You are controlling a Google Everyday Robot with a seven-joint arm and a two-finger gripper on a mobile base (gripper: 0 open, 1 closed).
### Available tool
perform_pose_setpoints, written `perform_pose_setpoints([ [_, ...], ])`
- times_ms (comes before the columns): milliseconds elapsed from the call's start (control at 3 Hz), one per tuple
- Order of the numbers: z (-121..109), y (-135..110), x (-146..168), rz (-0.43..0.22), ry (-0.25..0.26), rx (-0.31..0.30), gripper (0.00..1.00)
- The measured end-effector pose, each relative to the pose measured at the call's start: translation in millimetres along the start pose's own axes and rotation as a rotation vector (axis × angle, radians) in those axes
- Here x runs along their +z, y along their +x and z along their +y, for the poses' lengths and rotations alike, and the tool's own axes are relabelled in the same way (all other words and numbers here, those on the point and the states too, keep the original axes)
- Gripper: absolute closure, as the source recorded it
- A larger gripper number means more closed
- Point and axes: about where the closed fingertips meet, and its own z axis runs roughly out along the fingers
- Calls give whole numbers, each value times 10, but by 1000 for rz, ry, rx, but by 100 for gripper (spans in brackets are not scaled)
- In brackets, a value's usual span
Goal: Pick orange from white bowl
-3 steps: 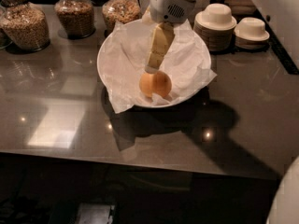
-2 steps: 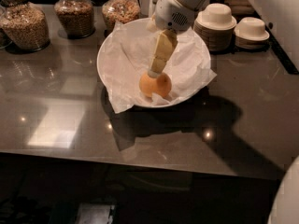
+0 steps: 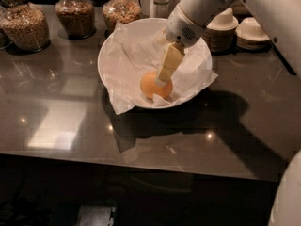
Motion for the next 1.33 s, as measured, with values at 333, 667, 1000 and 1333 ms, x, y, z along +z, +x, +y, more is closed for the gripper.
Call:
perform_pose_setpoints([
  [333, -22, 112, 104, -12, -10, 26, 0],
  [667, -5, 222, 353, -44, -32, 41, 0],
  [1000, 45, 221, 492, -38, -5, 42, 0],
  [1333, 45, 221, 492, -38, -5, 42, 2],
])
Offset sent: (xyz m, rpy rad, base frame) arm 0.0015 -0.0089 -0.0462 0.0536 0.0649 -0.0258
